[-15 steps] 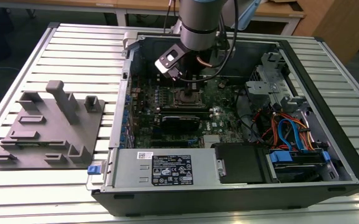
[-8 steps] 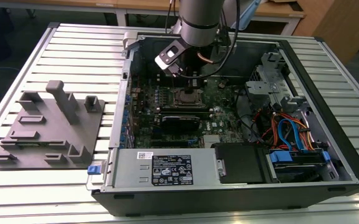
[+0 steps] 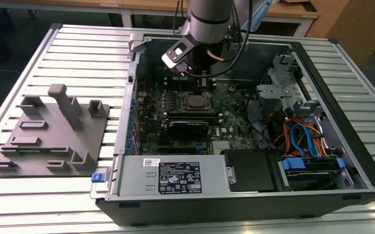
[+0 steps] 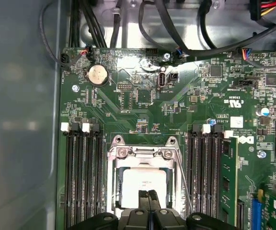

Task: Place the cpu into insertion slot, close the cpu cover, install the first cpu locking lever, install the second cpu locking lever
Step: 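Install the first cpu locking lever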

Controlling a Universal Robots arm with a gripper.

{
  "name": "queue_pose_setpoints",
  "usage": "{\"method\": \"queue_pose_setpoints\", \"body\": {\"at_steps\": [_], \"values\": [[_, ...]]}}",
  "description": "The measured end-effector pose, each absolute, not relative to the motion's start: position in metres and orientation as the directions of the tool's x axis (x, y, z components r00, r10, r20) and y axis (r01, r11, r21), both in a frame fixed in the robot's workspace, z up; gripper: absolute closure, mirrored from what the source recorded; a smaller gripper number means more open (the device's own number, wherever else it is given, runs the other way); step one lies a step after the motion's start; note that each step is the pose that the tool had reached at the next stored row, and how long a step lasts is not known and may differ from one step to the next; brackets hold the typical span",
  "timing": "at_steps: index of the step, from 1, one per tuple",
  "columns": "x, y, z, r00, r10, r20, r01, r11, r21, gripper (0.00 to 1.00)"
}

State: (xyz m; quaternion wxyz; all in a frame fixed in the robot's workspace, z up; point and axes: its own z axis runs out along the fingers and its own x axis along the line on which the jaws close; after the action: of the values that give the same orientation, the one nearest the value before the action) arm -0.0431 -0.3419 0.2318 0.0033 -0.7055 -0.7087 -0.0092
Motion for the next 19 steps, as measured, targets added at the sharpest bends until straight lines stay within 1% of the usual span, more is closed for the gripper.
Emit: {"method": "queue_pose_setpoints", "body": {"at_steps": [19], "values": [[-0.043,-0.342,0.259,-0.005,1.0,0.018,1.0,0.004,0.009,0.9]]}}
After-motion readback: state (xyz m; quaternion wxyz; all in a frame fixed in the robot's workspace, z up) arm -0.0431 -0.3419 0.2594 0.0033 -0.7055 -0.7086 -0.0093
